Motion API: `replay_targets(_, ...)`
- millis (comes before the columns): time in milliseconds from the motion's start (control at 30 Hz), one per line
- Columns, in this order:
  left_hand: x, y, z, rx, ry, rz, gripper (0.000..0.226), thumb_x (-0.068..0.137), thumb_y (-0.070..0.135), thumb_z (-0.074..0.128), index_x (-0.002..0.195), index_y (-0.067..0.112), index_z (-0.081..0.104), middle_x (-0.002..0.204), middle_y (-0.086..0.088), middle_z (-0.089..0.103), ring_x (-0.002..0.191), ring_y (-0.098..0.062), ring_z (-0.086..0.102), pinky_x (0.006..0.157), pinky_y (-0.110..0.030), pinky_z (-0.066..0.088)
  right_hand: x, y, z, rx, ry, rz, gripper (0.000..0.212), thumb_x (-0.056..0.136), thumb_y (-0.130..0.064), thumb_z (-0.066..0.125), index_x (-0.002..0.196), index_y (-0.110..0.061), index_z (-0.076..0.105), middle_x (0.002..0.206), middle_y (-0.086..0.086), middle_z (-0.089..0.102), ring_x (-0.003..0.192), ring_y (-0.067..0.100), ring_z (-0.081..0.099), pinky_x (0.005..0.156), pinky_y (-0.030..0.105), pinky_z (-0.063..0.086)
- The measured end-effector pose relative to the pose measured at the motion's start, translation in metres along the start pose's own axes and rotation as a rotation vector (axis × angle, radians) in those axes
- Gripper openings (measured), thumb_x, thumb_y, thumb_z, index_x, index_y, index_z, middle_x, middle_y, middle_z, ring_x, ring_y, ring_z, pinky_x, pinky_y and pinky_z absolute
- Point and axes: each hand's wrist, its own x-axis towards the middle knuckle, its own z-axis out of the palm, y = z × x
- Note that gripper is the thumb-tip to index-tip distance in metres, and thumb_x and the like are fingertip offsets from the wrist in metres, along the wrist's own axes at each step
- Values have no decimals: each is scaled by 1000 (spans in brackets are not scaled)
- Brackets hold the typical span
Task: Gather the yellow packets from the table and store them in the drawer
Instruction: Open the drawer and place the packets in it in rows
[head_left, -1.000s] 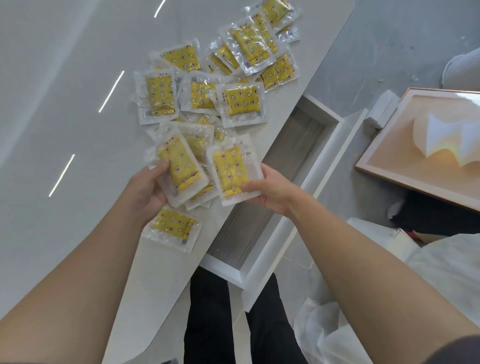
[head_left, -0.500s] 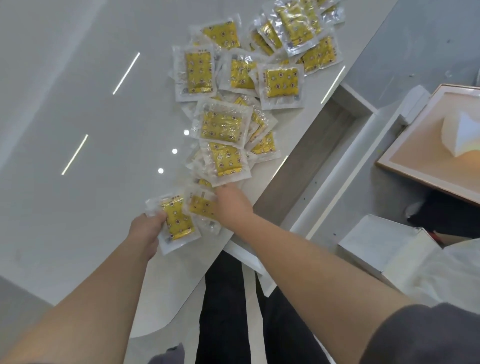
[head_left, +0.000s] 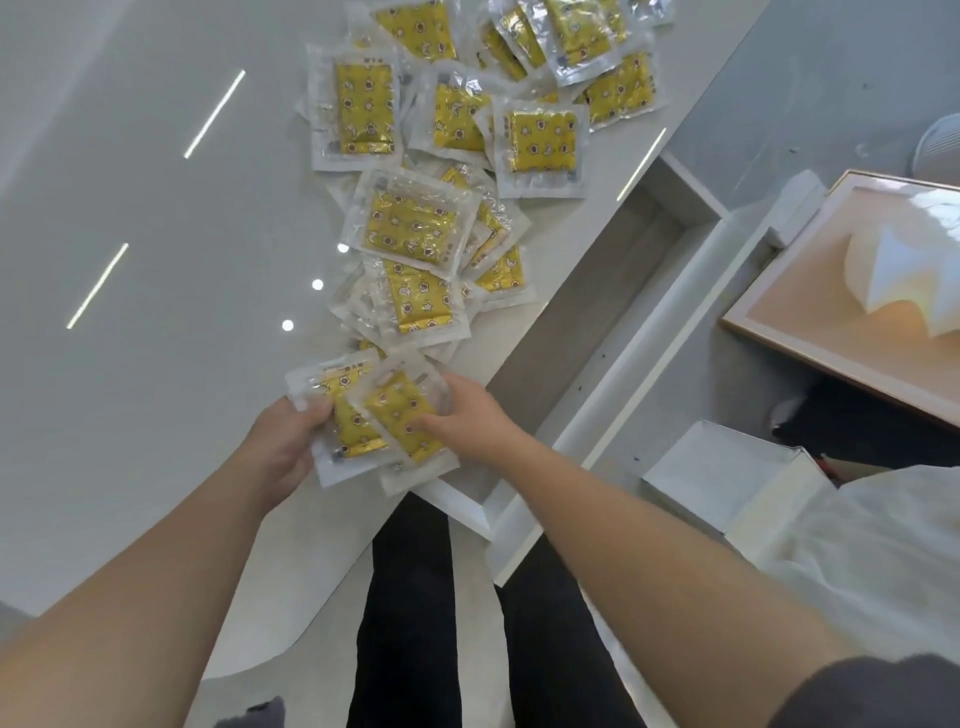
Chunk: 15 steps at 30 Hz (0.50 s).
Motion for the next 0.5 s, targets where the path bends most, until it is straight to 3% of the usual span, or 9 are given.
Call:
replay_targets(100,-10,-13,38,35,-102,-42,19,97,2,47,107,10,61,95,-5,72,76,-14,73,59,-27,59,-11,28,-57,91,-80,64,50,84,-14,72,127,-15,46,118,-5,60,100,9,60,88,27,51)
replay_targets(200,-11,-37,82,108,-169,-56,17,94,0,52,105,7,63,97,-12,74,79,-20,73,72,-35,60,-13,62,-113,130,-161,203,59,83,-10,73,132,-19,42,121,4,62,100,16,67,80,28,57)
replay_targets(267,-8,-58,111,208,-224,-63,16,91,4,60,105,8,65,103,-17,72,89,-29,71,86,-44,55,-8,80,-142,54,-218,283,51,85,-9,71,131,-16,50,119,5,66,100,19,69,83,31,58)
replay_targets(333,0,-81,137,306,-276,-59,15,88,11,65,103,11,66,96,-14,75,87,-30,72,81,-43,56,-1,89,-161,-124,-258,324,42,87,-13,69,126,-13,55,118,2,66,102,19,67,91,34,55)
replay_targets(400,11,-103,156,285,-222,-38,10,92,8,60,101,11,65,80,-7,74,70,-20,71,62,-32,55,9,89,-169,-281,-245,297,39,89,-14,66,125,-14,52,116,-3,58,109,20,60,94,31,48)
replay_targets(433,19,-114,162,210,-166,-46,12,93,5,57,100,10,65,77,-5,73,67,-18,70,62,-32,54,17,89,-169,-343,-216,267,44,90,-15,64,131,-14,48,117,-2,53,115,22,55,95,31,44)
replay_targets(500,36,-131,167,9,-55,-80,14,94,1,55,97,10,66,81,-4,73,77,-18,68,80,-38,53,36,88,-161,-422,-168,205,53,92,-16,61,141,-9,40,129,3,49,121,23,48,98,32,39)
